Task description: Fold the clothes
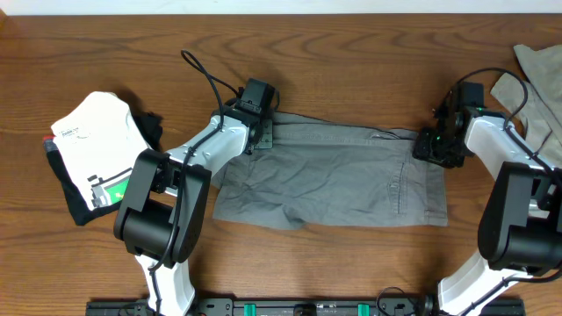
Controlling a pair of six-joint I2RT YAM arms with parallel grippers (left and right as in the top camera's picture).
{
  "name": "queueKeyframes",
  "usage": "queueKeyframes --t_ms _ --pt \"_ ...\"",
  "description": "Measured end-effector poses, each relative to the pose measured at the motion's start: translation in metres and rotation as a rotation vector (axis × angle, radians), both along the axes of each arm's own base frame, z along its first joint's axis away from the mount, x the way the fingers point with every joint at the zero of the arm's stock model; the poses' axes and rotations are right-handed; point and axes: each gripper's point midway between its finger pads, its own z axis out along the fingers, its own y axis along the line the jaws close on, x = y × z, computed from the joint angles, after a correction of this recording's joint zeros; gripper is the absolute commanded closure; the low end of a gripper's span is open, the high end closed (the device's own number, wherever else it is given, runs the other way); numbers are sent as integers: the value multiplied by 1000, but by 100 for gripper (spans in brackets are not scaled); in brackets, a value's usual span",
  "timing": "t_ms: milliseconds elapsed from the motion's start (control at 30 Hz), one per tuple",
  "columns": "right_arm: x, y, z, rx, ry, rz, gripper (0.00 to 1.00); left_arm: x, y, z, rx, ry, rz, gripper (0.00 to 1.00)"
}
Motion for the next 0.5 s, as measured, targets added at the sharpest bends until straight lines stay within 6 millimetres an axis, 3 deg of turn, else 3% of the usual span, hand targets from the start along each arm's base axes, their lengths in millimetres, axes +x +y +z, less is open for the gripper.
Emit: queueKeyframes --t_ms 167,233,300,400,500 --pt "3 -15 21 -23 17 -39 54 -1 3 2 3 2 2 75" --pt "2 -26 37 -29 13 -72 39 -3 6 3 10 9 -4 66" --pt "-6 -38 59 -38 4 -108 36 -7 10 7 16 12 -6 59" --pt "-30 -55 90 -39 9 -171 35 -9 15 30 13 -25 -6 43" --pt "-49 -65 100 4 25 -202 34 -7 18 76 -14 -119 4 40"
